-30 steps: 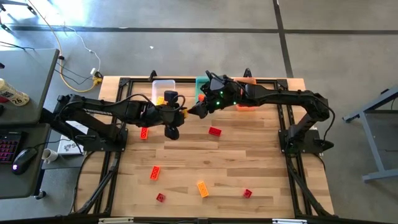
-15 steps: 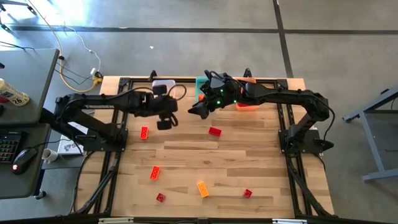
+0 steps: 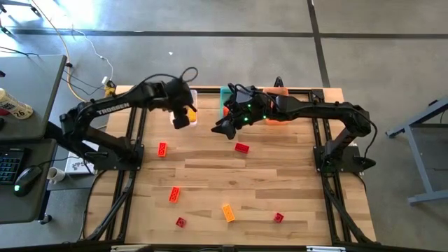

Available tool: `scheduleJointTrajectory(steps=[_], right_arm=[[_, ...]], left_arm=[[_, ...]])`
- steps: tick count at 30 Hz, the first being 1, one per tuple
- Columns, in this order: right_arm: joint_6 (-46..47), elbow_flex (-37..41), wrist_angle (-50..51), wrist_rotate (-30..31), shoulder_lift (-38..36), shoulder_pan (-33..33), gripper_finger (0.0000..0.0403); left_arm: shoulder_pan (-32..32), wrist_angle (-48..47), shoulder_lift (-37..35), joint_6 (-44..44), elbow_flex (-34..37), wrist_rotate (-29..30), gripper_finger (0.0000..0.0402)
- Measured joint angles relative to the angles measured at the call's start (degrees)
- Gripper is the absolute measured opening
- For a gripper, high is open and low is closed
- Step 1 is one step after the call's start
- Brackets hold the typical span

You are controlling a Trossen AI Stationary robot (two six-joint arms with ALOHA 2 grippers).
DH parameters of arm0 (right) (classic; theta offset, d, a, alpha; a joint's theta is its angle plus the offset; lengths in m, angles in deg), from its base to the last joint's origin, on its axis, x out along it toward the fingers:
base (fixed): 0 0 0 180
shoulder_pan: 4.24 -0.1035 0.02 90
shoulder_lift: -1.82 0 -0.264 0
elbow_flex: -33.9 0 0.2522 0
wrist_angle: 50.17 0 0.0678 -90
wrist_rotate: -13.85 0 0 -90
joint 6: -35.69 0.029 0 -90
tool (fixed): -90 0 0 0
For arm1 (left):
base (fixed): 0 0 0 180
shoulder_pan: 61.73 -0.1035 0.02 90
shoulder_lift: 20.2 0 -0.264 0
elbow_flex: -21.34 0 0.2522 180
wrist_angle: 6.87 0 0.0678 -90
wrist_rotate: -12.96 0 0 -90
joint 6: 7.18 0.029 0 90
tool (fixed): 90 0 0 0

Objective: Sort & place blocks by color
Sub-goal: Put the yellow game piece into the transparent bin

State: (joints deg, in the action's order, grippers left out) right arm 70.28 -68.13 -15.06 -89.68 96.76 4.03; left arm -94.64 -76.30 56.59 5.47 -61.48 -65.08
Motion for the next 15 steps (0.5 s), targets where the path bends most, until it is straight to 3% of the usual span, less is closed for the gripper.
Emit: scheduleJointTrajectory(steps=[7, 15], right_arm=[[-0.1, 0.0, 0.4, 0.5, 0.0, -0.5, 0.0227], [-0.1, 0.0, 1.8, 0.5, 0.0, -1.4, 0.0227]], left_arm=[[-7.3, 0.0, 5.0, 1.0, 0.0, -4.8, 0.0117], [-11.1, 0.0, 14.0, 1.0, 0.0, -7.3, 0.0117]])
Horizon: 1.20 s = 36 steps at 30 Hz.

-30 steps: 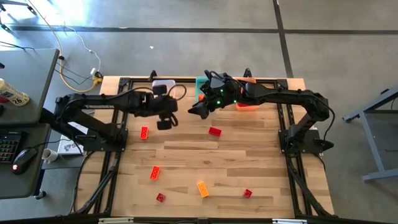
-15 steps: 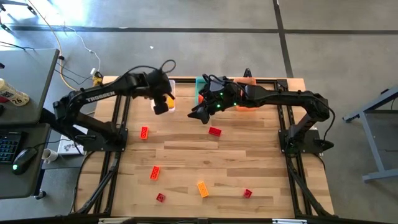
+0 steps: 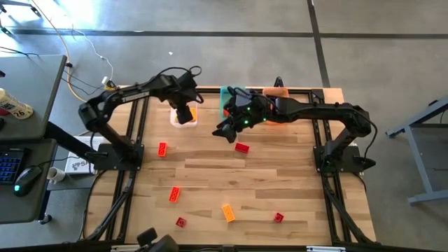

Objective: Sort & place blocks by color
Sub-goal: Put the yellow game piece into the transparent bin, then put the top orange game piece into the blue bin

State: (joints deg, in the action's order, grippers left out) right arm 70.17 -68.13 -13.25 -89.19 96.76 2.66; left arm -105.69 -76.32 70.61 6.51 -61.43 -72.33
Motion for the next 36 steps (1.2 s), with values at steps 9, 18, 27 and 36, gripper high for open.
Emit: scheduleJointTrajectory(steps=[9, 18, 27, 36], right_arm=[[0.0, 0.0, 0.3, 0.9, 0.0, -0.2, 0.0227], [0.2, 0.0, 0.1, 1.3, 0.0, -0.2, 0.0227], [0.2, 0.0, 0.1, 1.4, 0.0, -0.2, 0.0227], [0.0, 0.0, 0.1, 1.4, 0.0, -0.2, 0.0227]], left_arm=[[-0.3, 0.1, 5.4, 1.9, 0.0, -0.2, 0.012], [-1.5, 0.0, 7.8, -0.9, 0.0, -2.1, 0.015], [-3.2, -0.8, 7.8, -6.6, 0.0, -2.8, 0.0192], [-4.0, -8.5, 7.8, -10.8, 0.0, -3.0, 0.0224]])
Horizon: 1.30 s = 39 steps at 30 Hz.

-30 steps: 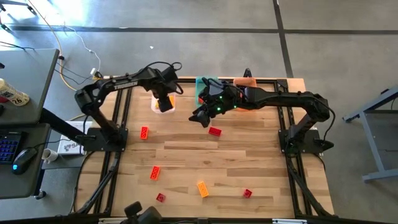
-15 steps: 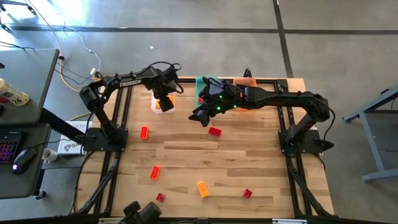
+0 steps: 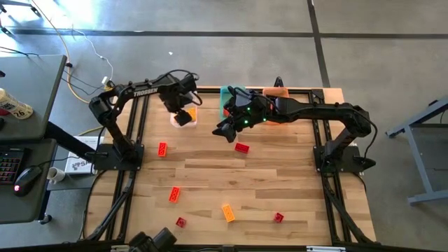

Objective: Sort & place blocks by color
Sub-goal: Put the top orange game piece into the blue bin

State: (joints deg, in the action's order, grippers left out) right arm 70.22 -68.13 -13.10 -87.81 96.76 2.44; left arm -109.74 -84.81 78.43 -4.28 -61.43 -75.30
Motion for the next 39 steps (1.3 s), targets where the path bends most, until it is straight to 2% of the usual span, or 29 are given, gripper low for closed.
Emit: scheduleJointTrajectory(steps=[6, 12, 19, 24, 31, 39], right_arm=[[-0.1, 0.0, 0.1, 0.0, 0.0, 0.0, 0.0227], [-0.1, 0.0, 1.0, 0.0, 0.0, 0.0, 0.0227], [-0.1, 0.0, 1.0, 0.7, 0.0, -0.8, 0.0227], [-0.1, 0.0, 1.3, 2.2, 0.0, -1.3, 0.0227], [-0.1, 0.0, 1.3, 3.0, 0.0, -1.2, 0.0227], [-0.1, 0.0, 1.3, 5.6, 0.0, -1.2, 0.0227]], left_arm=[[0.5, -5.8, -0.1, -3.6, 0.0, 0.0, 0.0225], [1.7, -3.5, -3.1, -3.8, 0.0, 0.4, 0.0225], [1.7, -1.7, -10.8, -7.0, 0.0, 0.9, 0.0225], [2.4, -3.9, -18.2, -14.3, 0.0, 0.8, 0.0225], [5.4, -7.6, -27.1, -21.7, 0.0, 0.8, 0.0225], [9.7, -11.7, -33.1, -28.1, 0.0, 2.0, 0.0225]])
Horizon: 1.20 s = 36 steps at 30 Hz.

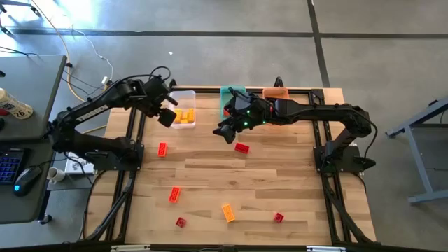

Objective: Sort & place blocks by color
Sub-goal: Put the top orange game piece into the blue bin

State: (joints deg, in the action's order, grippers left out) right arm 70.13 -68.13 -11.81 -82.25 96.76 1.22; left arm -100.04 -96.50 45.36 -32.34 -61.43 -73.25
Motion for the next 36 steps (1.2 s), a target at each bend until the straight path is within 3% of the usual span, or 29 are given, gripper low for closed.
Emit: scheduleJointTrajectory(steps=[4, 16, 36], right_arm=[[0.0, 0.0, 0.0, 0.4, 0.0, 0.0, 0.0227], [-1.4, 0.0, 3.3, -0.2, 0.0, 0.0, 0.0227], [-4.6, 0.0, 6.5, -1.2, 0.0, 0.0, 0.0227]], left_arm=[[2.8, -0.9, -2.4, -4.3, 1.1, 3.0, 0.0225], [11.6, 2.8, -12.2, -26.3, 17.4, 2.9, 0.0225], [23.3, 7.1, -11.8, -52.4, 28.6, 5.6, 0.0225]])
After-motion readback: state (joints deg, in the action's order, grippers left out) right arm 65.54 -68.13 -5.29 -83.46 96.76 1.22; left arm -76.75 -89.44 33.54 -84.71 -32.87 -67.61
